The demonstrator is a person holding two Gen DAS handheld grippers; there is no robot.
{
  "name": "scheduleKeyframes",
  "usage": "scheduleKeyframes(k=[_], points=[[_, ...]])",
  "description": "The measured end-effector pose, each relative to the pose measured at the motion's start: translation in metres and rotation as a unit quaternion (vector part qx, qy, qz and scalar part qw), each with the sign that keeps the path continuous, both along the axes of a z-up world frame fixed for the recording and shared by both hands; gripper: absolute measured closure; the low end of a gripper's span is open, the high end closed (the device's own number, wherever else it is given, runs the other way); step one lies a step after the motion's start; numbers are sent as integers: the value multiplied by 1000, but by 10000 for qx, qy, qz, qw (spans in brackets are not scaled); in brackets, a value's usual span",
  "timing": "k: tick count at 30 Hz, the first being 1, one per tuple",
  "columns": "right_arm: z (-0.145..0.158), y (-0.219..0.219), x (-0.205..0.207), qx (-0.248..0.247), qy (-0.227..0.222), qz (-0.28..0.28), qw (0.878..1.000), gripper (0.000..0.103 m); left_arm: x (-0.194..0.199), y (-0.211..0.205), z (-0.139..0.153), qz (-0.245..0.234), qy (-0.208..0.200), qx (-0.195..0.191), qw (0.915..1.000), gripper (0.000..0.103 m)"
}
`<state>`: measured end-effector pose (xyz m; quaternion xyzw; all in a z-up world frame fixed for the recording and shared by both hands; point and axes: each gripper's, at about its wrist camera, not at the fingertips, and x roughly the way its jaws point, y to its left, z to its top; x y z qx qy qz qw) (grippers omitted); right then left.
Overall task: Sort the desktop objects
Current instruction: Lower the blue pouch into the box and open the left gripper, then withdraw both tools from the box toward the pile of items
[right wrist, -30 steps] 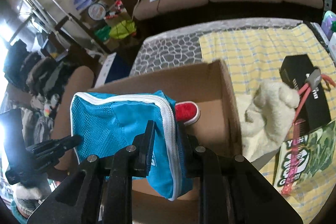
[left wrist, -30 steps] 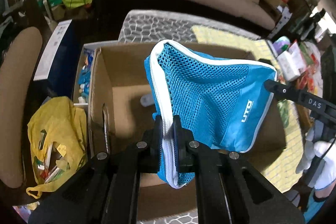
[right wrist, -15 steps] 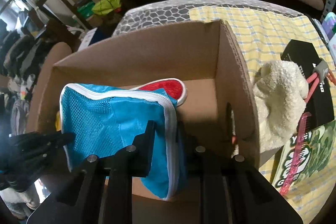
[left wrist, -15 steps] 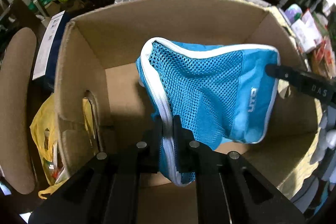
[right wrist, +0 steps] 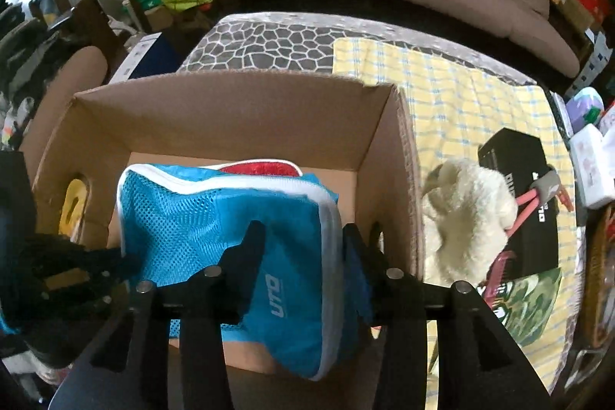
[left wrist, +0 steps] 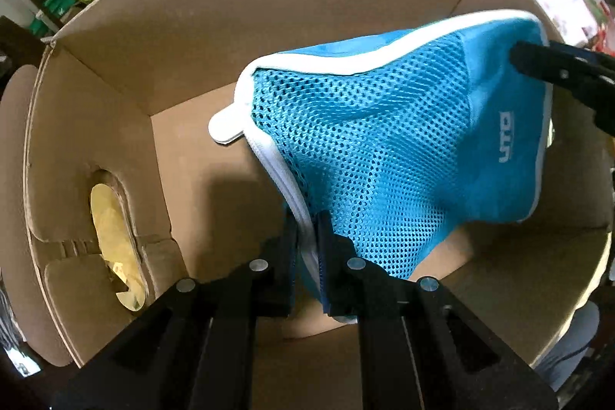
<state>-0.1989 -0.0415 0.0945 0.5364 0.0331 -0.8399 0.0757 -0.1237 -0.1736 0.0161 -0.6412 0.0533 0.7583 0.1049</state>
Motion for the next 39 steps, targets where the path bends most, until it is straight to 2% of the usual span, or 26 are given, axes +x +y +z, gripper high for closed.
scheduleKeyframes(k=[5,9,13,17,19,21,27,31,32,33,35,39], points=[[9,6,0,54,17,-34,10000,57,3,4,-2,-30,-49,-98,9999,94],[21,10,3,-83,202,-11,9998,52,7,4,-5,58,-135,-143,9998,89],[29,7,4,-99,262,61,9996,50,14,3,2,103,-101,-82,9999,88],[32,5,8,-141,274,84,9995,49,21,4,11,126,-76,-103,9998,82],[33,4,11,-166,272,83,9995,49,24,0,18,185,6,-56,9998,75],[34,4,14,-150,274,85,9995,48,29,-1,26,291,81,60,9995,62],[37,4,23,-130,276,75,9995,40,18,-28,47,471,200,231,9984,41],[39,4,35,-125,293,127,9994,30,17,-33,63,631,382,340,9967,41],[39,4,37,-120,297,129,9994,27,21,-36,69,680,477,351,9959,35],[39,4,40,-128,290,138,9994,25,21,-36,70,700,523,356,9955,25],[37,6,46,-167,243,130,9995,21,27,-36,80,727,648,415,9944,15],[36,8,56,-160,152,185,9996,20,33,-31,91,662,756,521,9936,12]])
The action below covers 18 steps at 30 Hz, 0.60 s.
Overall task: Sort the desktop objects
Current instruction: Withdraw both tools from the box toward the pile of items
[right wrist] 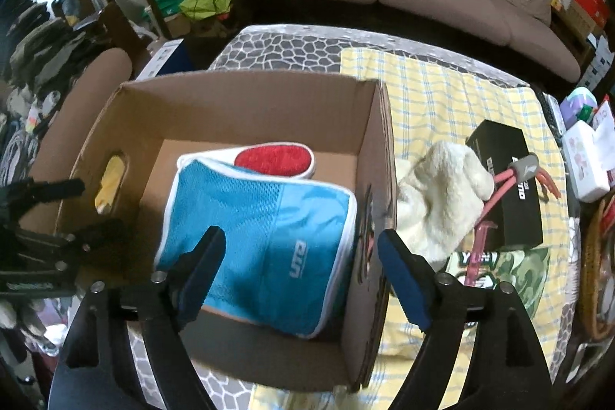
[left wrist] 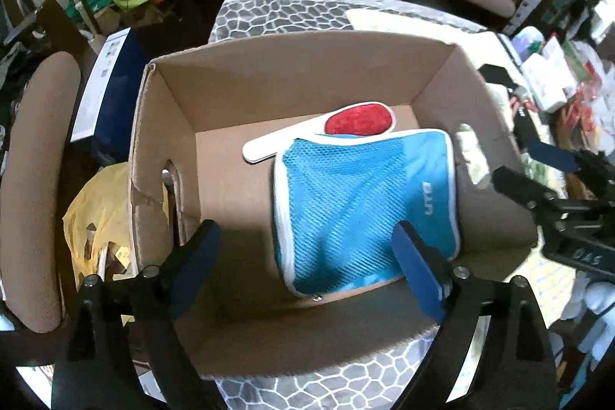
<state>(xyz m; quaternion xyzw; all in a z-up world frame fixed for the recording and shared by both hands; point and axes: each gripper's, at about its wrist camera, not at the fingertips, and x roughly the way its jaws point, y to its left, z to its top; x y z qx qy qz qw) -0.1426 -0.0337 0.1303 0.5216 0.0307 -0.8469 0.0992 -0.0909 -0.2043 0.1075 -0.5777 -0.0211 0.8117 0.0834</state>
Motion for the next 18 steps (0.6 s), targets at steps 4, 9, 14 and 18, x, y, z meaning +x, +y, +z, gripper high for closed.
scheduleKeyframes(k=[4,9,14,18], points=[[1,4,12,-1,7,-14,10000,17,10,5,8,-33,53,84,9999,0],[7,14,23,26,46,-92,9999,17,23,13,21,-32,201,39,9998,0],[14,28,36,1,116,-172,9998,17,31,23,35,-47,297,119,9995,0],[22,49,45,-8,164,-266,9995,16,36,39,46,-143,364,153,9991,0]])
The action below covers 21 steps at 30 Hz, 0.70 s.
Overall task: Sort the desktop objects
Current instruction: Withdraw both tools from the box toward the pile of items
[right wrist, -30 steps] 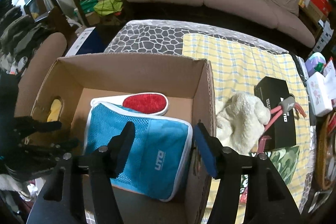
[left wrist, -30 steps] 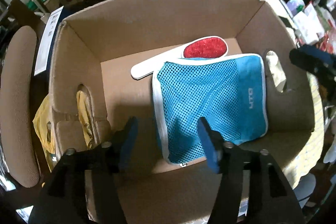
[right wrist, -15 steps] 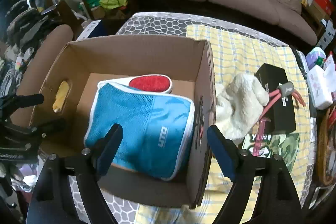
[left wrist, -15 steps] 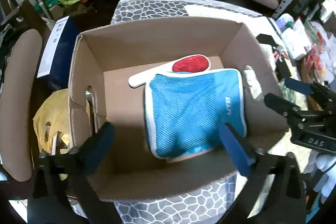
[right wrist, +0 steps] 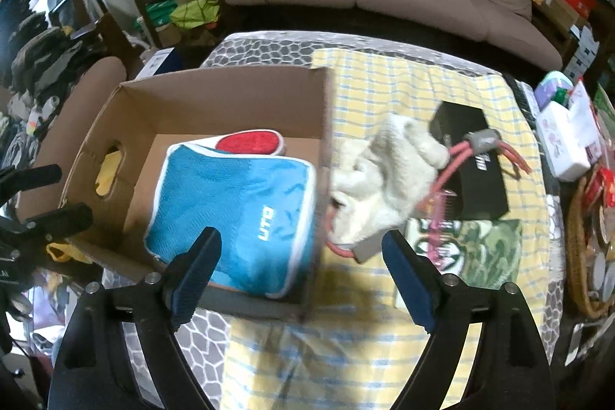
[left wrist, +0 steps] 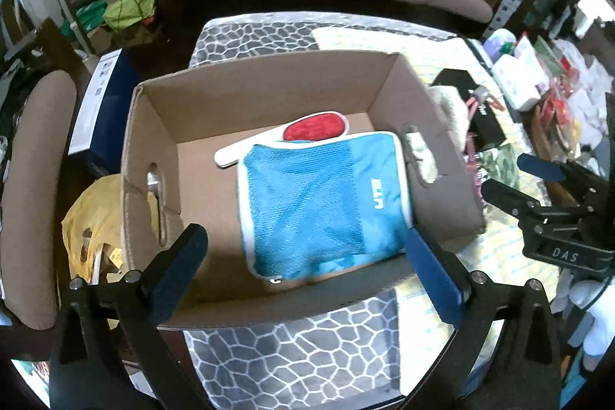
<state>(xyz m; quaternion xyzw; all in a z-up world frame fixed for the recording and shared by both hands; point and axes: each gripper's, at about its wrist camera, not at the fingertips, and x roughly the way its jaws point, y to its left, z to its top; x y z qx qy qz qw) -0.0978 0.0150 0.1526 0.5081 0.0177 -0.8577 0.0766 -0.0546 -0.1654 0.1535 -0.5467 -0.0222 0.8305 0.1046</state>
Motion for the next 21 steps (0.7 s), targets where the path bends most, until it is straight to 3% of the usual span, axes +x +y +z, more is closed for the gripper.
scheduleKeyframes(k=[9,21], points=[[15,94,19,-84,43,-574,9983,16,4,71,15,-454,174,114,9988,0],[-2,229,42,-421,-26,-1359,9898,16,8,196,13,-973,305,610,9929,0]])
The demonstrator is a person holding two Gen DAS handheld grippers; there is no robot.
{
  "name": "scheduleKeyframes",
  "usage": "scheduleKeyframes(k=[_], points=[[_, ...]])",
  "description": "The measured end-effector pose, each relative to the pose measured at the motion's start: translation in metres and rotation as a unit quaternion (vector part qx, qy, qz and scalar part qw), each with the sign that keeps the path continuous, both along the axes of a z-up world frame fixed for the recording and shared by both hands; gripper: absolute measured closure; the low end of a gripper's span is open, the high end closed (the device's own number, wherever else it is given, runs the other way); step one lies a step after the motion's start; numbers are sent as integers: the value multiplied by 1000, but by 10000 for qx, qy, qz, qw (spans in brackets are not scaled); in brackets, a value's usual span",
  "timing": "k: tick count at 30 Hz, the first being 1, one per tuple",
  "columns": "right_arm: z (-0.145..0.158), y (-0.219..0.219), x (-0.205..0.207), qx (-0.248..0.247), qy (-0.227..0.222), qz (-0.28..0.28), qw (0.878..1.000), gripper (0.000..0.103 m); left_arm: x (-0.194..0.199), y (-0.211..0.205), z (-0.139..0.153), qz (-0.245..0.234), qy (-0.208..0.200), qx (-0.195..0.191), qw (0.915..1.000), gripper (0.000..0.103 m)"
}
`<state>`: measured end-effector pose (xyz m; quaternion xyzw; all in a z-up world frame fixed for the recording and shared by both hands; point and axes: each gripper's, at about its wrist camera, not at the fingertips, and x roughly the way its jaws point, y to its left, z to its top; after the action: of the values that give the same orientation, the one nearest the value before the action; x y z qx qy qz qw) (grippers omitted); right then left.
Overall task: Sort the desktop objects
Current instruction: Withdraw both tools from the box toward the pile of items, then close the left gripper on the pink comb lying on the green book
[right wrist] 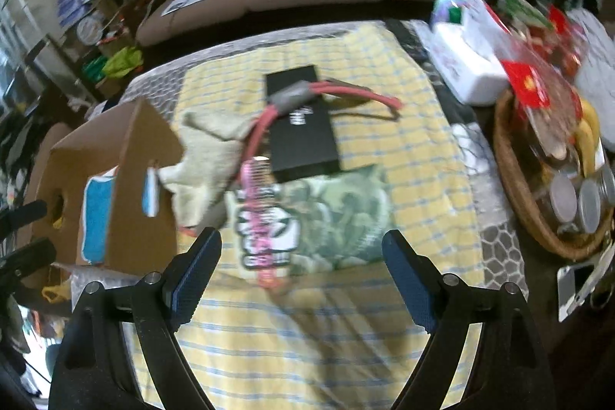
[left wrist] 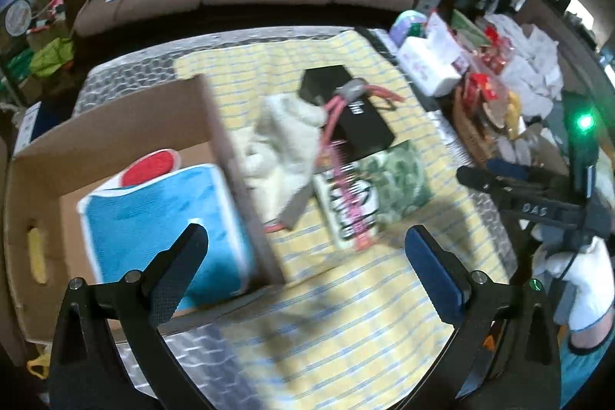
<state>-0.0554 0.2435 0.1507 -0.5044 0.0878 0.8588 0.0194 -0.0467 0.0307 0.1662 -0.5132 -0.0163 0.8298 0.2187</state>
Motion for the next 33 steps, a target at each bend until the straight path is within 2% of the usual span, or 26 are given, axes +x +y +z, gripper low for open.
scheduleKeyframes(k=[7,10,14,16,20,24,29,33], points=[[-24,53,10,-204,-60,-257,9994,16,-1,64,-18,-231,43,-141,9996,3],[-36,68,12,-270,-96,-320,9991,16,-2,83,-31,-224,-19,-197,9996,8],[-50,84,13,-369,-83,-340,9987,20,-5,109,-51,-269,-92,-395,9988,20],[-56,89,13,-398,-81,-311,9987,23,-12,116,-63,-185,-226,-425,9987,25],[-67,93,11,-503,-63,-245,9984,43,-24,119,-92,74,-461,-398,9981,26],[-77,93,10,-653,-70,-163,9977,43,-36,123,-125,331,-575,-562,9962,26],[-84,91,9,-670,-76,-92,9977,43,-41,133,-160,362,-786,-747,9934,26],[-87,94,7,-713,-70,-62,9974,43,-43,139,-175,342,-891,-861,9917,27]])
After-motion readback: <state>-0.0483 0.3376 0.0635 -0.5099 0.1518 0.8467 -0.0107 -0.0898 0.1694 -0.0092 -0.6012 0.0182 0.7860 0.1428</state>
